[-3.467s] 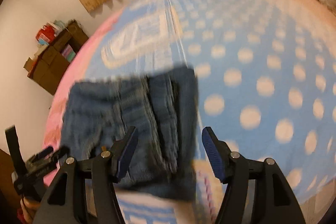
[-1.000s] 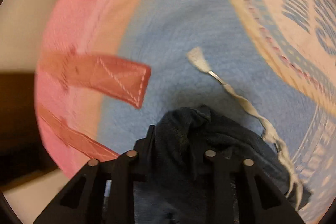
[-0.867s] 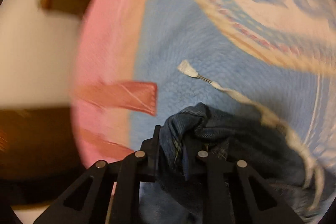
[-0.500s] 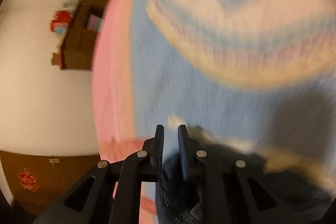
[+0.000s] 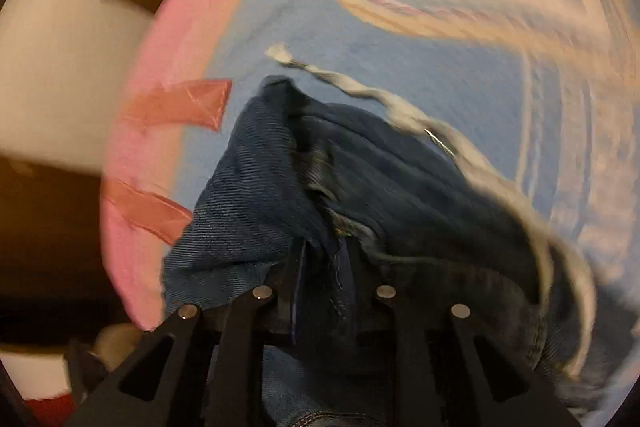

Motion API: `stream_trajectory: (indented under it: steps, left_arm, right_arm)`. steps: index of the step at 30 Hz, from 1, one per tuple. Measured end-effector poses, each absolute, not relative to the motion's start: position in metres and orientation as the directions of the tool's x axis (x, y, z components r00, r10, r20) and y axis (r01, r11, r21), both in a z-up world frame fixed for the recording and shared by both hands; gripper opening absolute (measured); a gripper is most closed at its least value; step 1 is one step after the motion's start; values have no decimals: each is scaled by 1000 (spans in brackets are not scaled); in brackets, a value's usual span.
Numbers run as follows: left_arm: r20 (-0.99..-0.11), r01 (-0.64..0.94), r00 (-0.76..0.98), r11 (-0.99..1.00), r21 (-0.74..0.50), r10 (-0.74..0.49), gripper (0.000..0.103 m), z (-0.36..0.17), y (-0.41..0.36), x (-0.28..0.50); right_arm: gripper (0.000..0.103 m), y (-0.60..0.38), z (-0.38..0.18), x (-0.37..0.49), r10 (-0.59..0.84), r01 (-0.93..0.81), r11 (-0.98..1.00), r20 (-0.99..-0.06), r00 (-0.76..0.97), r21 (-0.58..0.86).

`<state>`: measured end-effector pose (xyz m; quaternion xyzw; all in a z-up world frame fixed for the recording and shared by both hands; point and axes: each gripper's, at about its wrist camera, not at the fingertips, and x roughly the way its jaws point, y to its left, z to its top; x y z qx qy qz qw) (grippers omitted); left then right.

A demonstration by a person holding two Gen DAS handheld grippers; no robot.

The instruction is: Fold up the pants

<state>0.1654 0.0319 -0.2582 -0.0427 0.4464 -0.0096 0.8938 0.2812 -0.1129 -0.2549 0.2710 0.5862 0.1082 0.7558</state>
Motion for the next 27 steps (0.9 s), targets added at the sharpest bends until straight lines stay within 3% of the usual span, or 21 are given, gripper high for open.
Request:
stream_trajectory:
  steps: [1,3,7,8,12,15,16,18,20,27]
  left_arm:
    - [-800,-22,597,996,-89,-59,103,-258,32,166]
    - [-806,-12,589,996,-85,-61,103,-255,32,167]
    - [-803,14,594,999,-48,-47,103,-247,30,166]
    - [-801,18,597,999,-36,-40,103,-246,29,165]
    - [-794,56,607,998,-2,-36,103,-247,17,164]
    - [-782,110,621,994,22,-51,103,-245,10,163]
    - [-777,132,627,991,37,-54,103,-243,9,164]
    - [-780,176,619,984,26,-90,103,-238,12,166]
    - [-796,192,594,981,0,-116,103,-232,17,173]
    - [-784,283,583,958,-48,-212,103,-195,20,189]
  right_arm:
    - [0,-116,-254,278,436,172,851,-850,296,496]
    - [0,-121,-240,269,390,187,861,-851,352,473]
    - [4,-116,-186,239,128,176,954,-863,489,241]
    - [4,-118,-176,223,113,182,954,-847,520,239]
    - [5,-111,-178,189,250,124,923,-812,528,365]
    - [5,-114,-217,167,207,205,925,-879,429,318]
    - [1,-127,-231,158,239,272,889,-880,411,368]
    - [0,-157,-245,132,348,372,756,-812,468,538]
    - [0,-170,-250,112,389,432,659,-771,505,616]
    - [0,-161,-226,68,270,467,675,-781,564,571]
